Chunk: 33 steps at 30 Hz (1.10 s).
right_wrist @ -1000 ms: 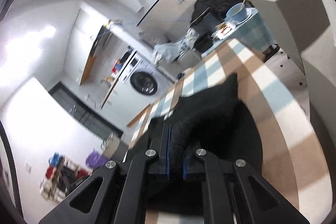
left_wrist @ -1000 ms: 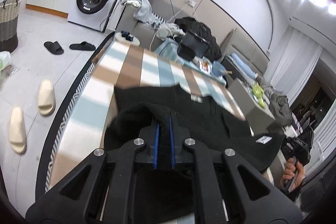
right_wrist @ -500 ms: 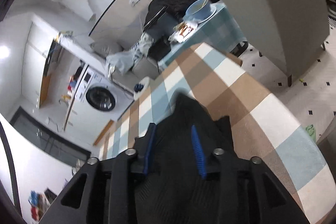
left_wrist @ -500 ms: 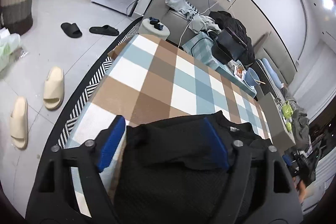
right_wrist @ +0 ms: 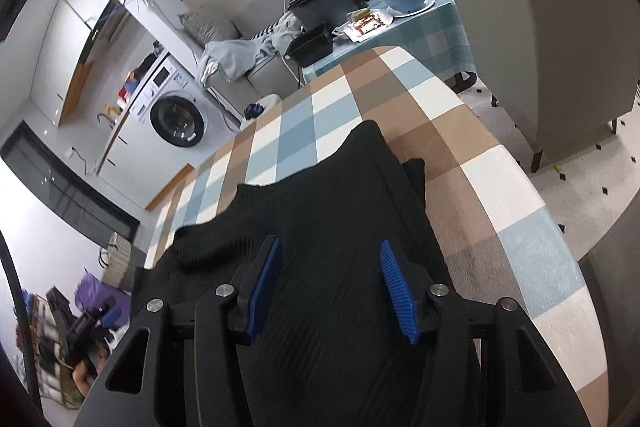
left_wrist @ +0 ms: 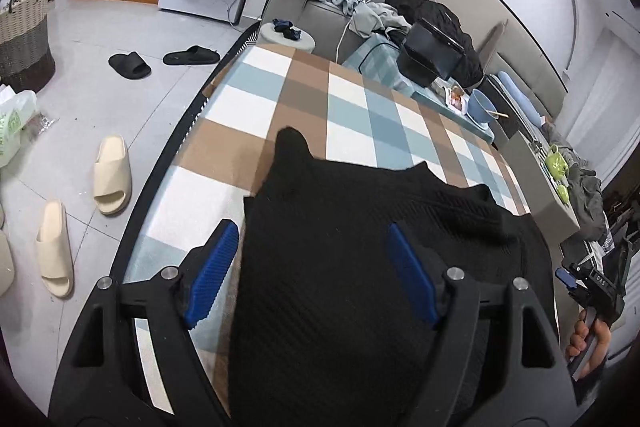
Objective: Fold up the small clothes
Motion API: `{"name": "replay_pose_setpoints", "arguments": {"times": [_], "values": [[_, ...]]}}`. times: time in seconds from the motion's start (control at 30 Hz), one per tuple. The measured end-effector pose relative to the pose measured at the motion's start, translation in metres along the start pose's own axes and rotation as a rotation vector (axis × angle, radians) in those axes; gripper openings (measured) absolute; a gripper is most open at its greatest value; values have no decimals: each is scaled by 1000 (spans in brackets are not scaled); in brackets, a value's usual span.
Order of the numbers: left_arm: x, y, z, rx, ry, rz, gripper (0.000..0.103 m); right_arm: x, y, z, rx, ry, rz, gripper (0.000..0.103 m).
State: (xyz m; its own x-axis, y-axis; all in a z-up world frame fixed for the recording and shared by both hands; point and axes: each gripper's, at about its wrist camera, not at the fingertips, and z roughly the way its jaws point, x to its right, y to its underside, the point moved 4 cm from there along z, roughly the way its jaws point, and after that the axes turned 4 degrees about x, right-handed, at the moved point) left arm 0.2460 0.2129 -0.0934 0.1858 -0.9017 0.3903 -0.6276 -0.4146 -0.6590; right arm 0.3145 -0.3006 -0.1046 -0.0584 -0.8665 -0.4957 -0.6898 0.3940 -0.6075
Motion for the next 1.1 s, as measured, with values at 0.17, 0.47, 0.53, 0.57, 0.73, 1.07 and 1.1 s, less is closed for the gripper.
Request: {"name": "replay_pose_setpoints", "arguments": {"times": [0.17, 0.47, 0.53, 0.57, 0.73, 1.07, 1.1], "values": [[9, 14, -9, -4, -16, 32, 75, -2, 8, -2, -21, 87, -112, 59], [13, 57, -39, -18, -80, 109, 75, 31, 30, -12, -45, 154, -144, 61], [13, 64, -43, -24, -79, 106, 75, 32, 29, -11, -33, 119, -135, 32], [13, 69, -45, -29, -79, 102, 75, 30, 30, -10, -45, 94, -146, 22], [11, 83, -65, -11, -86, 95, 75, 18, 32, -33, 51, 34, -189, 3], [4, 111, -105, 2, -94, 87, 75, 34, 49, -56, 41, 96, -118, 32], [5, 112, -108, 4, -94, 89, 75, 30, 52, -62, 45, 87, -138, 44]]}}
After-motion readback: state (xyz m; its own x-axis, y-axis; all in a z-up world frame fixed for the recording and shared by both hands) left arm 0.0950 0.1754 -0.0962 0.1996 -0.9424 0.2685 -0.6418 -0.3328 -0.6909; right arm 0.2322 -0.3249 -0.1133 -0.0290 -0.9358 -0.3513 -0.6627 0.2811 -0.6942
